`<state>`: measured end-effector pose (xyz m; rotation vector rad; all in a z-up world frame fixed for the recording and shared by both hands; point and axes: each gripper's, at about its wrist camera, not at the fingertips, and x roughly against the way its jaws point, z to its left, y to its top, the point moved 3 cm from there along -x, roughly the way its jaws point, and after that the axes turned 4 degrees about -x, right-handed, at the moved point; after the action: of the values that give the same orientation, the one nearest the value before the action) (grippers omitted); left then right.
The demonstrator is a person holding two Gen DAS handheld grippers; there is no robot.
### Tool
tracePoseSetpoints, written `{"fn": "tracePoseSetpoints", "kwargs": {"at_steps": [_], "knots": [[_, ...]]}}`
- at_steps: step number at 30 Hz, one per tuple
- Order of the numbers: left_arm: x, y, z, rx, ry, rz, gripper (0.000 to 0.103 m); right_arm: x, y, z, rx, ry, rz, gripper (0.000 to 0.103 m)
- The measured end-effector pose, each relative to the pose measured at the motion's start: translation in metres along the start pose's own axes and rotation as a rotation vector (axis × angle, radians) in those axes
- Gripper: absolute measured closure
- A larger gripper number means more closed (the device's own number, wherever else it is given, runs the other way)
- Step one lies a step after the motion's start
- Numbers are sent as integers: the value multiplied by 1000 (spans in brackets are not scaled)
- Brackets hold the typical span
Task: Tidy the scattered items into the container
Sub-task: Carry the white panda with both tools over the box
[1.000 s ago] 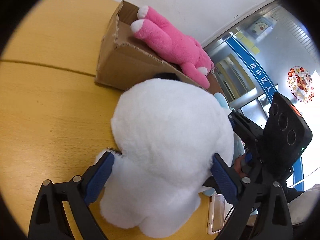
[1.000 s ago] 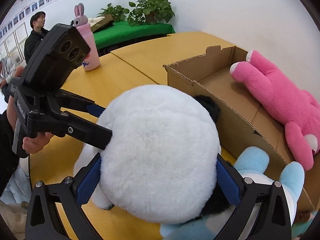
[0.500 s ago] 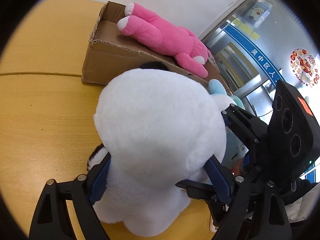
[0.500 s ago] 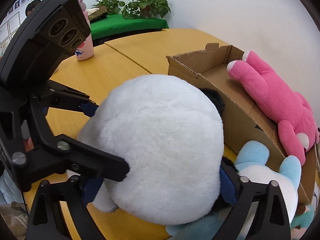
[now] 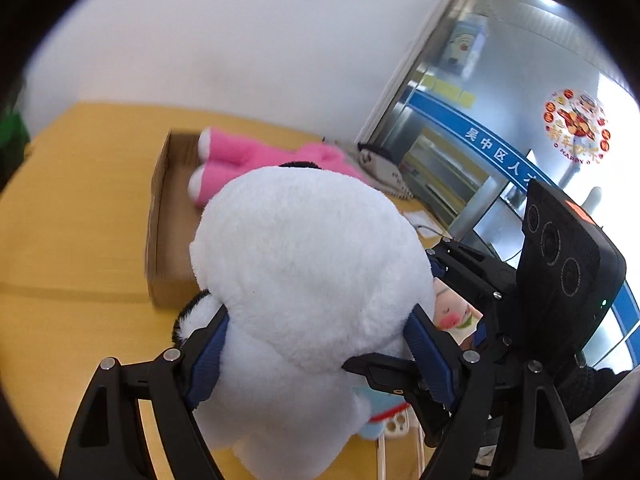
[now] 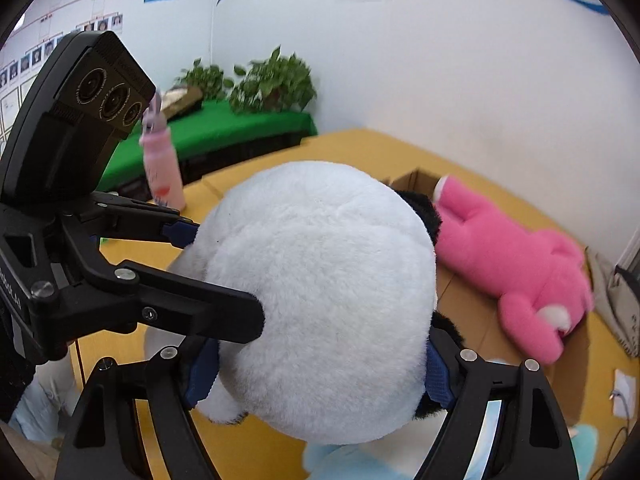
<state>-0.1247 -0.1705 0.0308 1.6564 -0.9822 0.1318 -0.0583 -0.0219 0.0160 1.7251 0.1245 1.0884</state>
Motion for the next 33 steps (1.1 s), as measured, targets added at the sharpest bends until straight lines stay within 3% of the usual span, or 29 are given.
{"fn": "tracePoseSetpoints", "kwargs": {"at_steps": [10, 18, 26, 33], "knots": [[14, 116, -44, -178, 21, -106, 21, 51, 91, -50, 52, -118, -165, 16], [14, 168, -58, -247, 47, -164, 21, 63, 140, -81, 71, -172, -238, 15], [-28, 172, -30, -211, 69, -98, 21, 16, 133, -112, 13, -133, -188, 14], [-86, 128, 37, -34, 72, 13, 21, -70, 99, -131, -12, -13, -59, 14]]}}
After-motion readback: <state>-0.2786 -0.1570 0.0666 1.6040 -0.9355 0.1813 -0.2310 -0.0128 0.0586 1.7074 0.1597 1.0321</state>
